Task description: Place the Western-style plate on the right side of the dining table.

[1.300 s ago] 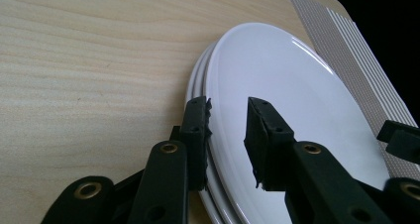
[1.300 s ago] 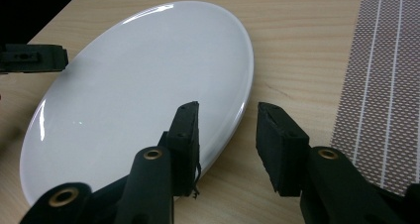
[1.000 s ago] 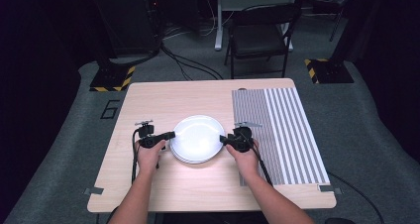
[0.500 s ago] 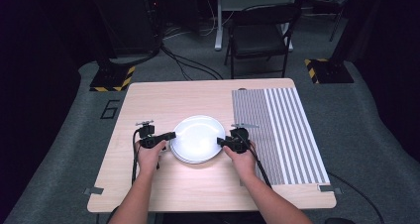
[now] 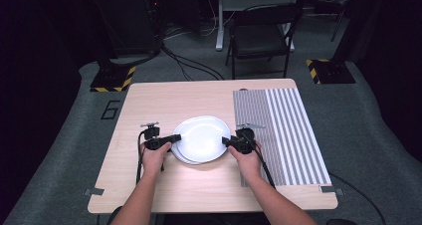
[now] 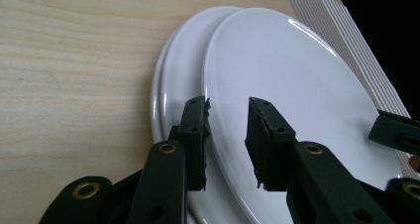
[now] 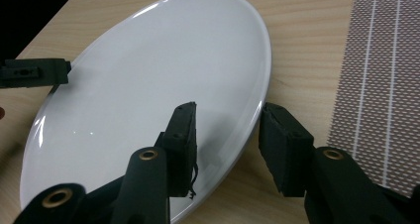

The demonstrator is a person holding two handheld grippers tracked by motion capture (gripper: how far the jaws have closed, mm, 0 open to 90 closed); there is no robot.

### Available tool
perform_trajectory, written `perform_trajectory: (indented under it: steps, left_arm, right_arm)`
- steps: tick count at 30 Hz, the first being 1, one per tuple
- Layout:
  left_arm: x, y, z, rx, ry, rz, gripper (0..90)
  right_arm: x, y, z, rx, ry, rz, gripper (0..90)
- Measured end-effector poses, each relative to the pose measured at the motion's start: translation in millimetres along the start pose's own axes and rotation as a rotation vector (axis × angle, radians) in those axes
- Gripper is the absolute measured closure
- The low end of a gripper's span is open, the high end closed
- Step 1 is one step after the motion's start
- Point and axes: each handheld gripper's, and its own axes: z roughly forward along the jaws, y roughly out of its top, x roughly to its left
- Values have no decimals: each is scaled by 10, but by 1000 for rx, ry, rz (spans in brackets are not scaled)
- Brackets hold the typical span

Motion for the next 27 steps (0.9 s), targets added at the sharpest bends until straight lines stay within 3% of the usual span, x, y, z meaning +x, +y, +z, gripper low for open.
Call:
perform_trajectory:
  steps: [10, 18, 21, 27]
  left_arm:
    - [-88, -68, 71, -2, -23, -10, 681]
    - [-143, -102, 112, 23, -38, 16, 660]
    - [-149, -134, 119, 22, -45, -19, 647]
    - [-151, -159, 106, 22, -49, -22, 619]
  right_arm:
    - [-67, 21, -109, -24, 2, 13, 577]
    - [-139, 36, -169, -45, -2, 32, 546]
    - [-143, 14, -192, -38, -5, 17, 529]
    - [-131, -71, -248, -45, 8, 24, 530]
